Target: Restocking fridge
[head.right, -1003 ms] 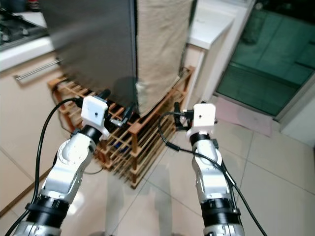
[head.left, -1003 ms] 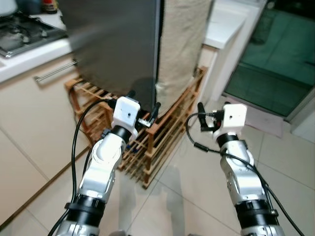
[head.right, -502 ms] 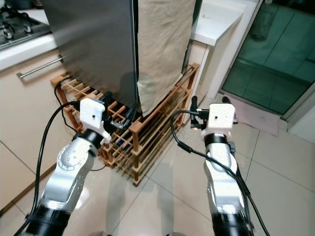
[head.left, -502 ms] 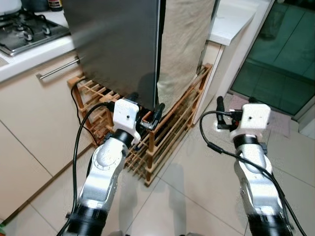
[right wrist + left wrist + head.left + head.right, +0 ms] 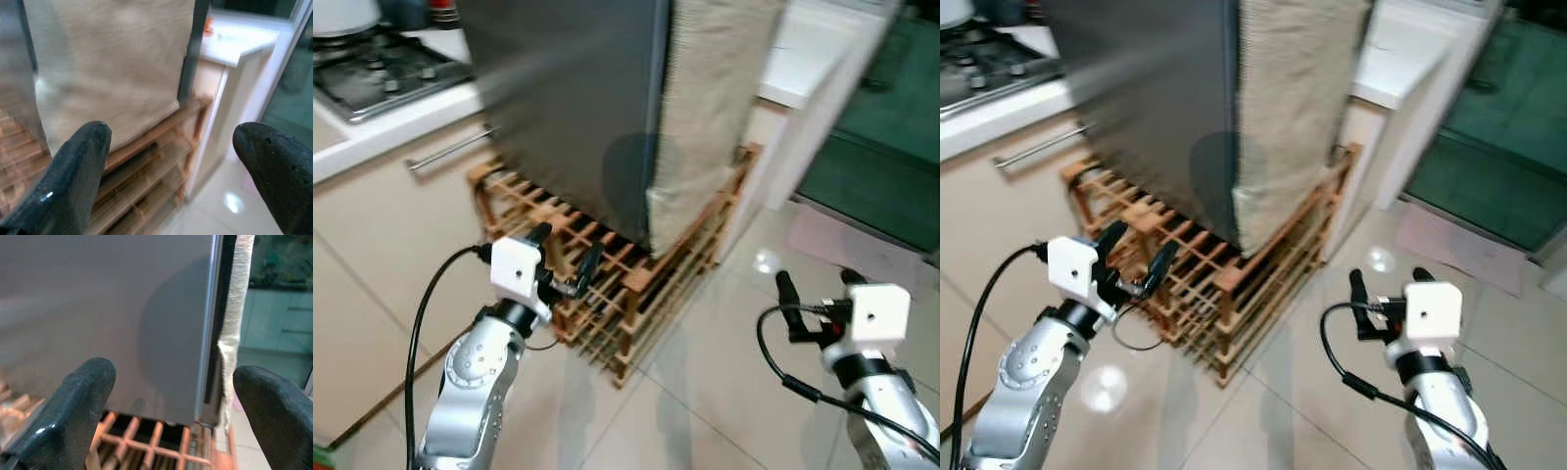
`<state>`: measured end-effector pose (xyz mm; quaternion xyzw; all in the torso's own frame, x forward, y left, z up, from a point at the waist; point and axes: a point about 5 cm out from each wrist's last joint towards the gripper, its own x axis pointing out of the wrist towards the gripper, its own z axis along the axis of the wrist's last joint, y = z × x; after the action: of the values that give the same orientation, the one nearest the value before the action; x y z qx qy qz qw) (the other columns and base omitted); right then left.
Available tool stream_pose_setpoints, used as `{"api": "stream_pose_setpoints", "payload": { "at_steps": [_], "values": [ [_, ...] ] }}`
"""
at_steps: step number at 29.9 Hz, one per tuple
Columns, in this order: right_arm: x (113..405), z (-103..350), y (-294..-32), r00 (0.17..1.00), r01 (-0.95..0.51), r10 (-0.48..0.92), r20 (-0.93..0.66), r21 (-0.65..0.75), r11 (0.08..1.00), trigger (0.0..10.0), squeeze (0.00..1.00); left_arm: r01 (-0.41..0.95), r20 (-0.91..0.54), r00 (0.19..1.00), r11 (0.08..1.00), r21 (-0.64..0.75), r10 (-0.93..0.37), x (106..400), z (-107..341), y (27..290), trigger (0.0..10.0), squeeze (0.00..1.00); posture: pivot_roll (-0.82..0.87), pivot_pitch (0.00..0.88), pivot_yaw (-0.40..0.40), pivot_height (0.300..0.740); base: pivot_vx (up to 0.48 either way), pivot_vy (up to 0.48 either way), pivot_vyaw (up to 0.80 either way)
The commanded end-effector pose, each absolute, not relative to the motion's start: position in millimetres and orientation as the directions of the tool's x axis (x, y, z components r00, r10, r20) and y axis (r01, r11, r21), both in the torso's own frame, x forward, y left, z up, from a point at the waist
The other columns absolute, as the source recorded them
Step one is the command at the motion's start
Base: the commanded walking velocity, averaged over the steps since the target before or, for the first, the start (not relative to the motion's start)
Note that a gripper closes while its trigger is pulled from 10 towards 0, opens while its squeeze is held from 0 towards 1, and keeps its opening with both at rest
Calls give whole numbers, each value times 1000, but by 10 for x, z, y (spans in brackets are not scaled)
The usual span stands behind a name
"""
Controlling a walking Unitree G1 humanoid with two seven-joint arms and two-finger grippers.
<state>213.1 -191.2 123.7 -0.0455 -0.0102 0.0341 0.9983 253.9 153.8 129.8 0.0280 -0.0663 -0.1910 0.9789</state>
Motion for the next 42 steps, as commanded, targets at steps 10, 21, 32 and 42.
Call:
{"api": "stream_pose_setpoints", "payload": {
  "at_steps": [10,21,32,42],
  "values": [
    [2257,1218,-2070,1000,12,-10,14,-111,994,10000,0,399,173,893,909,123,-415,2729,1529,1311,10000,0,-36,0,-34,736,0,0,0],
    [2416,1243,-2024,999,29,-25,39,-98,995,10000,0,493,210,838,863,107,-504,2690,1604,1120,10000,0,-45,0,-20,736,0,-309,0],
    [2492,1253,-1942,999,-3,8,45,-107,994,10000,0,353,146,913,917,186,-381,2902,1545,1184,10000,0,-37,0,-25,736,238,-253,0],
    [2519,1241,-1887,999,-34,39,37,-108,994,10000,0,260,86,958,954,147,-274,3367,1620,1241,10000,0,-42,0,-31,736,0,0,0]
  ]
}}
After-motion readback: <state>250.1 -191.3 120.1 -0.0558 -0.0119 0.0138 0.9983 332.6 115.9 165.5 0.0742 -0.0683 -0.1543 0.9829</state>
